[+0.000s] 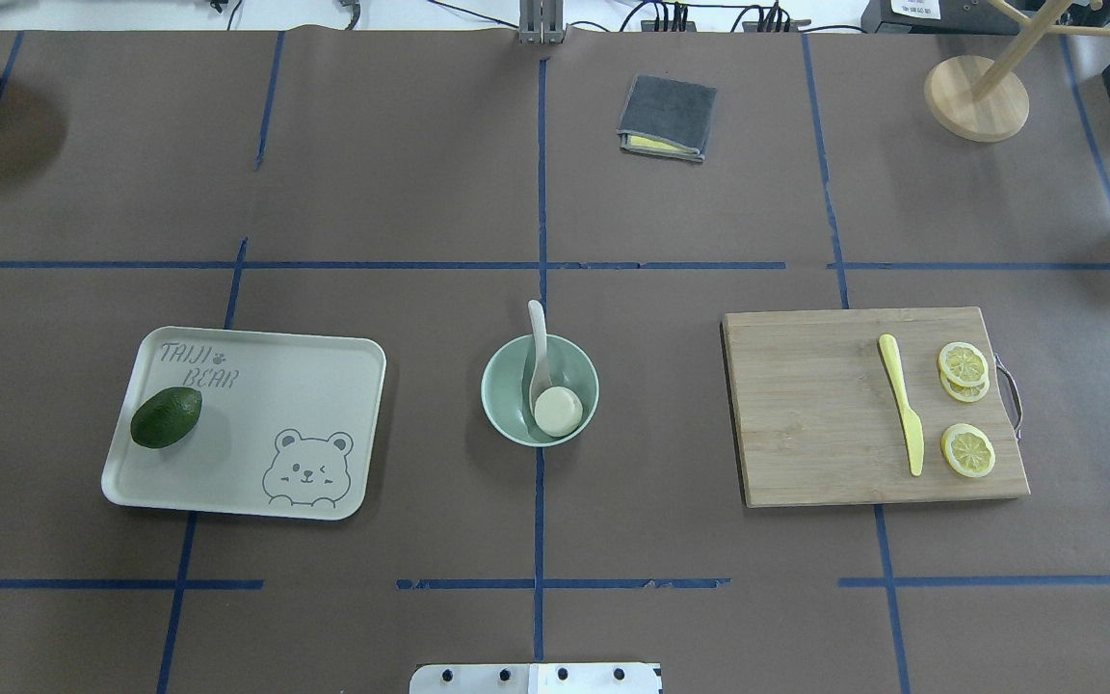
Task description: Put spoon and bun in bowl
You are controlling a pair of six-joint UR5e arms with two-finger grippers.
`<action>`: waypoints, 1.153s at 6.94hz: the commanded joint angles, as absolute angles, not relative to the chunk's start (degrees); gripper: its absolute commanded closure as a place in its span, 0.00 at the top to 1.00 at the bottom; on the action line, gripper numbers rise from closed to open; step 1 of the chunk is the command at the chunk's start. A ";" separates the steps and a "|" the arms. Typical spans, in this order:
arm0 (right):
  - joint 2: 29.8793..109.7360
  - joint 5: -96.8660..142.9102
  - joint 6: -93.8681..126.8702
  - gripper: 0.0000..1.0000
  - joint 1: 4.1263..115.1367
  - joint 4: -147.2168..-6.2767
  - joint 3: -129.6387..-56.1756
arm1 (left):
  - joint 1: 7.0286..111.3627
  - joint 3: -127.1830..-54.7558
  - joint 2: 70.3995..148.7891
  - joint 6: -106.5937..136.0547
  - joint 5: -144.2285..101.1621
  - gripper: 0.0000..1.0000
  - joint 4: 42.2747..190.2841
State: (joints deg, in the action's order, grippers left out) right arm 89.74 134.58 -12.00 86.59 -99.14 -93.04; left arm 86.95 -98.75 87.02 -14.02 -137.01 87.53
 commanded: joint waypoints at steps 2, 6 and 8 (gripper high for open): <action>89.74 134.82 -12.22 1.00 86.57 -99.23 -92.81 | 87.10 -96.61 88.59 -14.33 -136.58 1.00 87.19; 89.30 134.74 -12.22 1.00 86.57 -99.14 -91.94 | 87.63 -96.94 87.45 -6.15 -136.23 1.00 87.54; 89.03 134.74 -12.04 1.00 86.57 -99.14 -91.32 | 88.15 -97.47 87.71 -5.80 -135.62 1.00 87.45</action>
State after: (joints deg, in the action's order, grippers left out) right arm 89.20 134.74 -12.16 86.57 -99.14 -91.56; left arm 87.86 -97.26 87.63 -6.20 -136.14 87.51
